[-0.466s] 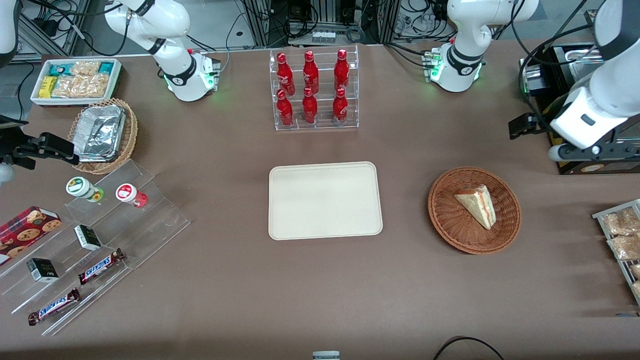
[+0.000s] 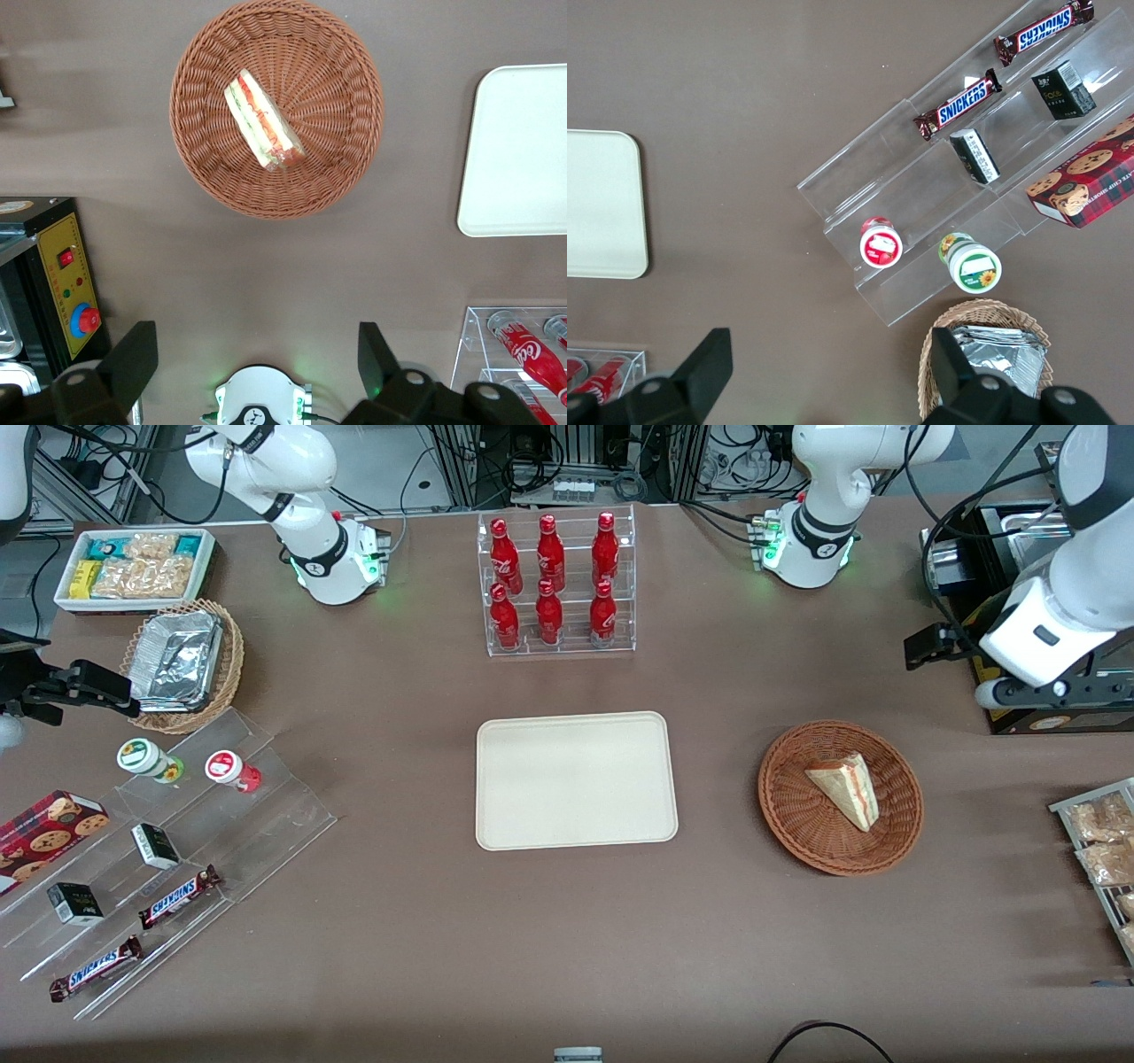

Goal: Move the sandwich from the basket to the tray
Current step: 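Move the left gripper down over the sandwich in the wicker basket, then close the left gripper on the wrapped sandwich's crust edge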

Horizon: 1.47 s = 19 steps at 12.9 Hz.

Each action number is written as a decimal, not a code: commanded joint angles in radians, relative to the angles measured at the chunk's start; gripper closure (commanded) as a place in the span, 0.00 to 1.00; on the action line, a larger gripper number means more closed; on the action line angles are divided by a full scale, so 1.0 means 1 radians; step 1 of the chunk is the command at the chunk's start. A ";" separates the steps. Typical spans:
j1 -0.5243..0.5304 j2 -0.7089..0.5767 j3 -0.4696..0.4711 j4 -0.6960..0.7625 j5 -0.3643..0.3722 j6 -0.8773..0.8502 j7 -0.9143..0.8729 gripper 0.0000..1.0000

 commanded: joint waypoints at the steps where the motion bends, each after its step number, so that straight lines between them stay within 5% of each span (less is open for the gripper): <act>1: -0.003 0.004 0.010 -0.100 -0.010 0.099 0.005 0.00; 10: -0.002 0.035 0.033 -0.487 -0.011 0.700 -0.038 0.00; 15: -0.005 0.116 0.046 -0.493 -0.010 0.770 -0.489 0.00; 19: -0.009 0.154 0.044 -0.498 -0.011 0.836 -0.597 0.00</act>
